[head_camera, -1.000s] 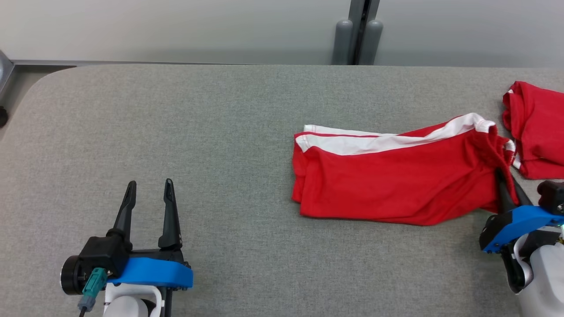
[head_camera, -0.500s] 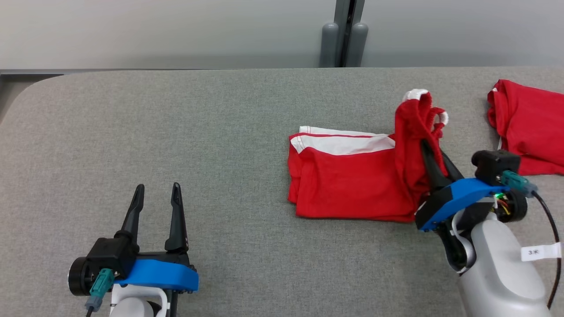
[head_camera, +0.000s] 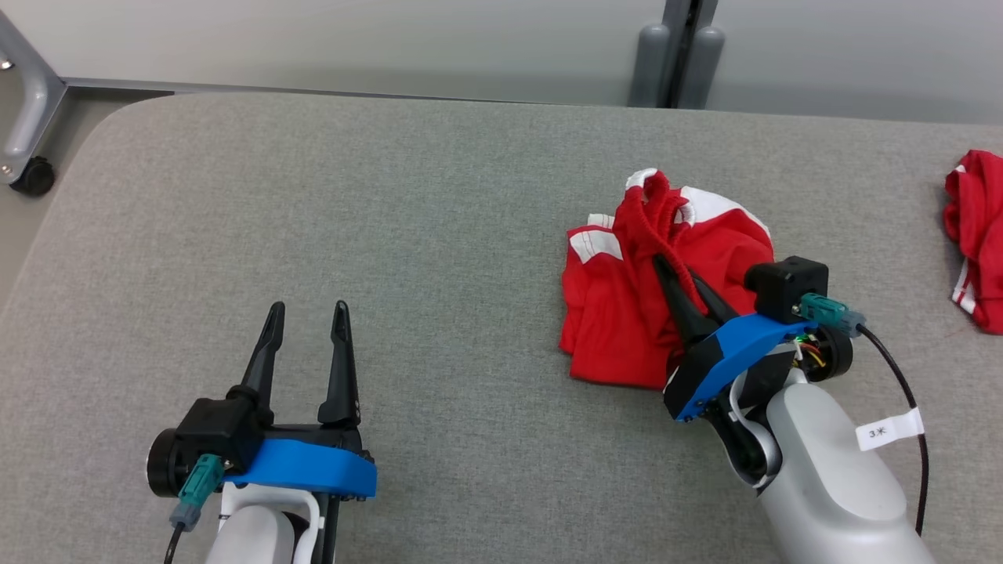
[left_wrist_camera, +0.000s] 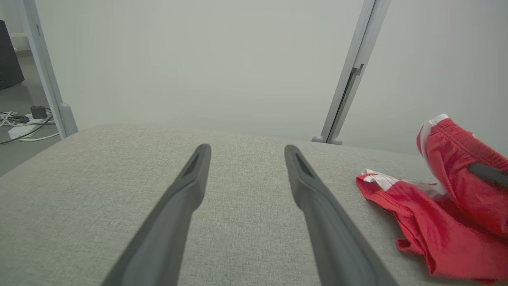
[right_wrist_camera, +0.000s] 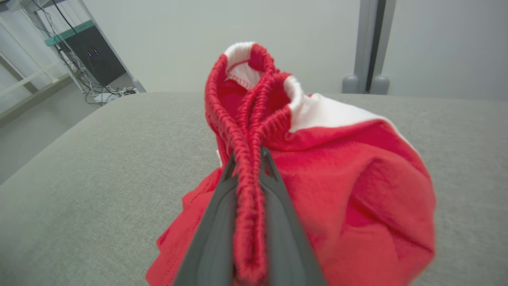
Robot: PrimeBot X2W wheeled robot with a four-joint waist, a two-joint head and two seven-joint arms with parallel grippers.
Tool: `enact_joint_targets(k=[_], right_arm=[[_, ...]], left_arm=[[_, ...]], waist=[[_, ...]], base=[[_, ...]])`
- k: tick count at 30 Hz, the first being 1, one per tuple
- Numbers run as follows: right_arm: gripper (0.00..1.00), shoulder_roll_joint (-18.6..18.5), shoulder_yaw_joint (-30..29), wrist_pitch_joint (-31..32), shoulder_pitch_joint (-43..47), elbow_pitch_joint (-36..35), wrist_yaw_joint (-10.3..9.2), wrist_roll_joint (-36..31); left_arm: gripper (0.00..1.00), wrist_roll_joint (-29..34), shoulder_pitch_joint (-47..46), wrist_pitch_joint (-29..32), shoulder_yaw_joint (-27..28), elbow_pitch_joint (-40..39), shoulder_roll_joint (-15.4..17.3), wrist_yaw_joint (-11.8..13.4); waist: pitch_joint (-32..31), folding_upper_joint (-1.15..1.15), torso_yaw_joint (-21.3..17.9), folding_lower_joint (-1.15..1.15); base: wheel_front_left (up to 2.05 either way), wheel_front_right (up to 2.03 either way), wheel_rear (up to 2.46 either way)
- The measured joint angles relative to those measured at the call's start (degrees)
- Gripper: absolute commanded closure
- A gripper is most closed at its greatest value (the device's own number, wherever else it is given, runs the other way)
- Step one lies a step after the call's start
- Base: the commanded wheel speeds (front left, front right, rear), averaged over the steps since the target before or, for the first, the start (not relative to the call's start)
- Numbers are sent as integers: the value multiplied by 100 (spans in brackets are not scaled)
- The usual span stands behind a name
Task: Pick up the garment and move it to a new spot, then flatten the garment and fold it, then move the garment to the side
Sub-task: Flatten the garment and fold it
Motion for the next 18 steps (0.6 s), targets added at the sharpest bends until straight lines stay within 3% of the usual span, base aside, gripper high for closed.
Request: enact_joint_targets(k=[4,5,6,7,13,18], right_arm=[[100,2,272,-144,-88,294,0,32],[85,3,326,-164,-109,389,0,-8],[56,3,397,-190,-130,458,0,59],[0,3,465,-246,-143,512,0,170],[0,7,832,-737,-269,689,0,227],[0,7,739,-989,-269,457,0,-32]], left_arm=[[0,-51,-48,0,-51,3,0,43],[0,-67,-52,0,-70,4,1,48],[0,-78,-61,0,-89,4,1,56],[0,-79,-66,0,-103,4,1,68],[0,-46,-61,0,10,11,1,104],[0,23,-31,0,167,27,1,84]], waist=[[81,0,139,0],[95,0,165,0],[107,0,190,0],[116,0,206,0],[91,0,63,0],[24,0,-133,0]], base=[[0,0,0],[0,0,0],[0,0,0],[0,0,0],[0,0,0],[0,0,0]])
